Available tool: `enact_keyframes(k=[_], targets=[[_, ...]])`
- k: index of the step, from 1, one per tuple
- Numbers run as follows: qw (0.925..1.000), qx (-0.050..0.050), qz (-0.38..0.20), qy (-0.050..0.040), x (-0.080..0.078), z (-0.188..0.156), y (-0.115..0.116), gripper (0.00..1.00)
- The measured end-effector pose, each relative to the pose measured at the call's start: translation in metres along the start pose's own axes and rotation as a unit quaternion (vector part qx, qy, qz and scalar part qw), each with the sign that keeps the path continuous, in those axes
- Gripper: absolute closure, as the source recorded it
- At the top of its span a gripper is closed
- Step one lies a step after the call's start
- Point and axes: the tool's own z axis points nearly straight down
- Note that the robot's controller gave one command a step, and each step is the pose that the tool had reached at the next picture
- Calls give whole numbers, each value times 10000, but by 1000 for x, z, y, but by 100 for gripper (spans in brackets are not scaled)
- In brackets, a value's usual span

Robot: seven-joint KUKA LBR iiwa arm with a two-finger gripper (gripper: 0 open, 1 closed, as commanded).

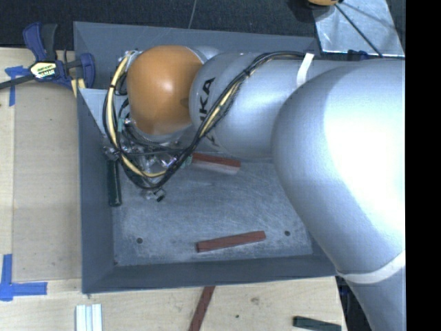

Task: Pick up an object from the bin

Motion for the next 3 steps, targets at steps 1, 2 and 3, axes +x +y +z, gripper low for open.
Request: enact_keyframes(k=[1,2,3], targets=[[9899,-12,-1417,26,6,0,1,0],[9711,-31,-2387,26,5,1,0,0],[9361,-55,-3516,34,-2,3,6,100]])
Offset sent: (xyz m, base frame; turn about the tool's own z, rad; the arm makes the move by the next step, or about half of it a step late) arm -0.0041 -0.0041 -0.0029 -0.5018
